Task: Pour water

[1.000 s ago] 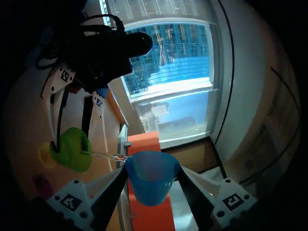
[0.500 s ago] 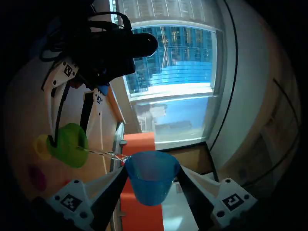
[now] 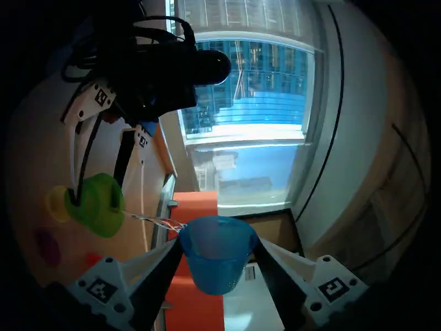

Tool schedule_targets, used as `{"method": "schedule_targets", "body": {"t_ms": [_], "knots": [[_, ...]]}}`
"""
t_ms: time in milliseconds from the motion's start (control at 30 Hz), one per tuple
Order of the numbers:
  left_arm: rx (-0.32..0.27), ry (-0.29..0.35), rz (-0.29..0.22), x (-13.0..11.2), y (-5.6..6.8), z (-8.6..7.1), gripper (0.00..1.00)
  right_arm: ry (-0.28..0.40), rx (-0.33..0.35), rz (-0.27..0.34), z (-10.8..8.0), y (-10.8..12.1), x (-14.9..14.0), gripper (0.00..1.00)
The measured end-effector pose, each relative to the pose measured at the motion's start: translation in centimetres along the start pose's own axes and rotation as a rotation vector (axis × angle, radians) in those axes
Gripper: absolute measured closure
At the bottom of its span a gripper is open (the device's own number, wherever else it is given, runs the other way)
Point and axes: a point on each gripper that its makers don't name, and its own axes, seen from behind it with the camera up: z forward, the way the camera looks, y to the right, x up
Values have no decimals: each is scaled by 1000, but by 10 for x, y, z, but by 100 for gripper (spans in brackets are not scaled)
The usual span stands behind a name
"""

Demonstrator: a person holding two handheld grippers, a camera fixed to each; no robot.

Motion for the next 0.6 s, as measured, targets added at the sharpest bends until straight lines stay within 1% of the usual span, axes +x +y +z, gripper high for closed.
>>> {"method": "schedule_targets", "body": {"t_ms": [367, 600], "knots": [[-6, 1, 10, -1, 3, 0, 14, 6, -17, -66, 2, 3, 7, 9], [-7, 9, 4, 1, 1, -2, 14, 15, -20, -99, 5, 6, 13, 9]]}}
